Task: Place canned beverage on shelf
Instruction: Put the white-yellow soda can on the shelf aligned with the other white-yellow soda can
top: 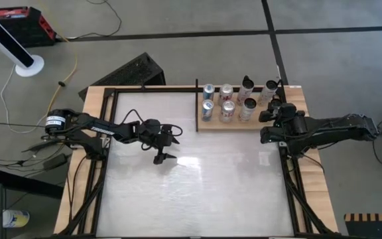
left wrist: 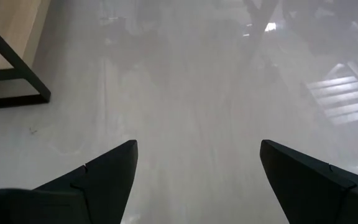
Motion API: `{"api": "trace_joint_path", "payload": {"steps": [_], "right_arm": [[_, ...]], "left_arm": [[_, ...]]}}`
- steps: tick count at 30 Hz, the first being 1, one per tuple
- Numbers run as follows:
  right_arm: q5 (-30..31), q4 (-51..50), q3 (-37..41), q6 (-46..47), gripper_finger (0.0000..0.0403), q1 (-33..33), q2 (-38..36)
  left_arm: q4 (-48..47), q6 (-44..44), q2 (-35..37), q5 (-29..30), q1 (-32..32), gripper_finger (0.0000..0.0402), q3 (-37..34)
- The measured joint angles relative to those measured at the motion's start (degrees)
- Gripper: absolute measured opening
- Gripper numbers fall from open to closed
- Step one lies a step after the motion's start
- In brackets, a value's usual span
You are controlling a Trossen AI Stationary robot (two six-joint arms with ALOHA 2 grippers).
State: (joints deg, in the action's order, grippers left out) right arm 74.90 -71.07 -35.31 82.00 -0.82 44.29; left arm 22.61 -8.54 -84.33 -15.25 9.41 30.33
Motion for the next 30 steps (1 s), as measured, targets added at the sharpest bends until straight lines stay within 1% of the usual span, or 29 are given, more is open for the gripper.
{"api": "trace_joint_path", "payload": {"steps": [5, 16, 26, 30], "right_arm": [[-1.37, 0.05, -0.02, 0.0, 0.0295, 0.62, 0.0], [-1.37, 1.48, 0.0, -0.76, 0.0295, 0.61, 0.38], [-1.3, 2.14, 0.0, -1.03, 0.0296, 0.61, 2.29], [-1.32, 2.64, 0.0, -0.99, 0.0308, 1.21, 2.32]], "left_arm": [[-0.78, -0.01, 0.0, -0.02, 0.0, 0.0322, 0.0], [-1.17, -0.02, 0.0, -0.02, 0.0, 0.0322, 0.0], [-2.19, -0.02, 0.0, -0.04, 0.0, 0.0322, 0.0], [-2.68, -0.02, 0.0, -0.04, 0.0, 0.0322, 0.0]]}}
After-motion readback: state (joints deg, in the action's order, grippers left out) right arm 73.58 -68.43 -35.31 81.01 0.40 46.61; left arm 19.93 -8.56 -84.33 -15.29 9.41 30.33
